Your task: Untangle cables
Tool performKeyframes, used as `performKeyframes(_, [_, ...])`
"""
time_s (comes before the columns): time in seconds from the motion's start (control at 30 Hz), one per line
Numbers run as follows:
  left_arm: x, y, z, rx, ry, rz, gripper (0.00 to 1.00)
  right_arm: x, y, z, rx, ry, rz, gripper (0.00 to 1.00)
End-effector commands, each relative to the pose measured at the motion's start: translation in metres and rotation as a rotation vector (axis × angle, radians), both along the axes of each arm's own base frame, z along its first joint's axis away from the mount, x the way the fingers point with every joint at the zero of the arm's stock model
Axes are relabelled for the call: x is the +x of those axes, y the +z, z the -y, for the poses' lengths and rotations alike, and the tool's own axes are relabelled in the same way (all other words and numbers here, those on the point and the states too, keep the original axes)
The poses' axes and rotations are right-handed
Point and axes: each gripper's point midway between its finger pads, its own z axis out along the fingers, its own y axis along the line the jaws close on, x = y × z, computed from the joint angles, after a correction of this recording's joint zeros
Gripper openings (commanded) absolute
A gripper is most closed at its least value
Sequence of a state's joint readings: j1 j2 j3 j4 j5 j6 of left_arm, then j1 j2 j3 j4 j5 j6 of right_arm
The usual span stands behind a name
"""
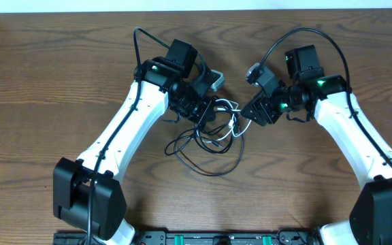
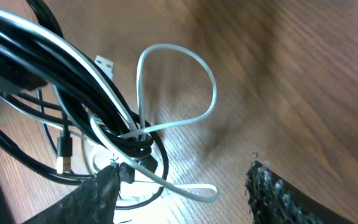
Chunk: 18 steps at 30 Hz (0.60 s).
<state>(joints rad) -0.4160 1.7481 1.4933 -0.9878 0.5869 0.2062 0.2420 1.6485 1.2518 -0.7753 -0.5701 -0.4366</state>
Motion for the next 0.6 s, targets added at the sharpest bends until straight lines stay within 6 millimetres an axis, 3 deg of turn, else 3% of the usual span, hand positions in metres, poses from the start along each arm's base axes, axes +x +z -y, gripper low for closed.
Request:
performKeyframes(0.0, [0.0, 0.008, 0.005, -0.033, 0.0, -0.003, 0.08, 0.0, -0.004, -0.006, 0.003, 0.062, 0.013, 0.62])
performKeyframes(0.13, [0.0, 0.008, 0.005, -0.033, 0.0, -0.003, 0.08, 0.0, -0.011, -0.007, 0.006, 0.064, -0.009, 0.58])
performKeyframes(0.3, [0.0, 0.008, 0.005, -0.033, 0.0, -0.003, 0.08, 0.009, -0.017, -0.01, 0.012, 0.055, 0.002, 0.44])
performKeyframes(0.57, [0.0, 0.008, 0.005, -0.033, 0.0, -0.004, 0.08, 0.028, -0.028, -0.016, 0.028, 0.0, 0.008, 0.43])
